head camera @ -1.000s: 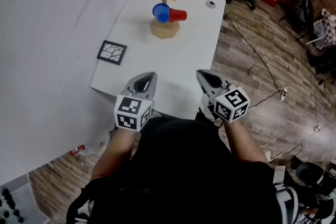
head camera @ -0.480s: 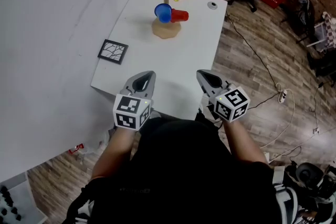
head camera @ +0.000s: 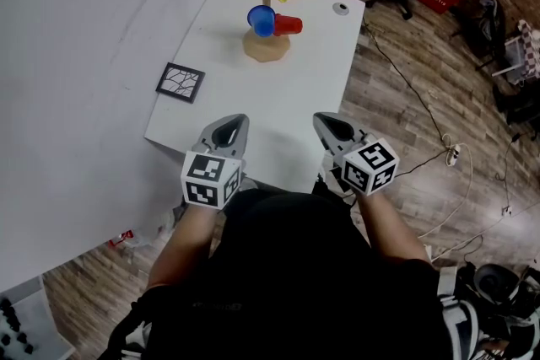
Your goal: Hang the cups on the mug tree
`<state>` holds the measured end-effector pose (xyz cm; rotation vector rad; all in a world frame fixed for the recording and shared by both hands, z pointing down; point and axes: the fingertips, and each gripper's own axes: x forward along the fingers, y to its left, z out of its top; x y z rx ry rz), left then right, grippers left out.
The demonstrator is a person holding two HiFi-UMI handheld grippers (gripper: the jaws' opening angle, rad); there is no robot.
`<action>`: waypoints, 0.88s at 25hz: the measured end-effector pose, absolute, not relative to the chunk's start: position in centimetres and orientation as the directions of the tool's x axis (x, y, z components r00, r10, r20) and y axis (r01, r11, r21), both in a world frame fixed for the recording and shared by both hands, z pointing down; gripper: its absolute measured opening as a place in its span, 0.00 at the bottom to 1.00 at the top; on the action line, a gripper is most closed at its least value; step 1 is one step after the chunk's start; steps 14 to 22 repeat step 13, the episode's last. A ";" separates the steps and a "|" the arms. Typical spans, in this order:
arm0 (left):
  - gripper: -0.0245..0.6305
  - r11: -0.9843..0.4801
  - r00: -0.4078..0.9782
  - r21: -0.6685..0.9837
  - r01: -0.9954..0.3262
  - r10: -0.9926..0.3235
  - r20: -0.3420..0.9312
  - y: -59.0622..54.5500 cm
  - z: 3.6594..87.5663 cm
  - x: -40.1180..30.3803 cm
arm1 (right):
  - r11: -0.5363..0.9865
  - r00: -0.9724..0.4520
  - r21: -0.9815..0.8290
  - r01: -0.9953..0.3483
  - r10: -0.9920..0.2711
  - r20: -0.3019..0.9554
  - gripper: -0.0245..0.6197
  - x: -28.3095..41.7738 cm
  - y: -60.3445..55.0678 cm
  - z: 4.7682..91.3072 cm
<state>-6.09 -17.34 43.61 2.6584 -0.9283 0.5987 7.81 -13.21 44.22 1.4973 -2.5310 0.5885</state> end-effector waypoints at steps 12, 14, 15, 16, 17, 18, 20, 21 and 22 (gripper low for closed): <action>0.06 -0.757 0.706 0.110 -0.644 -0.533 0.465 -17.4 43.9 -6.1 | 0.426 -0.495 -0.264 -0.866 -0.808 0.321 0.05 8.0 -13.2 44.5; 0.06 -0.757 0.706 0.110 -0.644 -0.534 0.465 -17.4 43.9 -6.1 | 0.426 -0.495 -0.263 -0.866 -0.807 0.321 0.05 8.0 -13.2 44.6; 0.06 -0.757 0.706 0.110 -0.644 -0.534 0.465 -17.4 43.9 -6.1 | 0.426 -0.495 -0.263 -0.866 -0.807 0.321 0.05 8.0 -13.2 44.6; 0.06 -0.757 0.706 0.110 -0.644 -0.534 0.465 -17.4 43.9 -6.1 | 0.426 -0.495 -0.263 -0.866 -0.807 0.321 0.05 8.0 -13.2 44.6; 0.06 -0.757 0.706 0.110 -0.644 -0.534 0.465 -17.4 43.9 -6.1 | 0.426 -0.495 -0.263 -0.866 -0.807 0.321 0.05 8.0 -13.2 44.6; 0.06 -0.757 0.706 0.110 -0.644 -0.534 0.465 -17.4 43.9 -6.1 | 0.426 -0.495 -0.263 -0.866 -0.807 0.321 0.05 8.0 -13.2 44.6; 0.06 -0.757 0.706 0.110 -0.644 -0.534 0.465 -17.4 43.9 -6.1 | 0.426 -0.495 -0.263 -0.866 -0.807 0.321 0.05 8.0 -13.2 44.6; 0.06 -0.757 0.706 0.110 -0.644 -0.534 0.465 -17.4 43.9 -6.1 | 0.426 -0.495 -0.263 -0.866 -0.807 0.321 0.05 8.0 -13.2 44.6; 0.06 -0.757 0.706 0.110 -0.644 -0.534 0.465 -17.4 43.9 -6.1 | 0.426 -0.495 -0.263 -0.866 -0.807 0.321 0.05 8.0 -13.2 44.6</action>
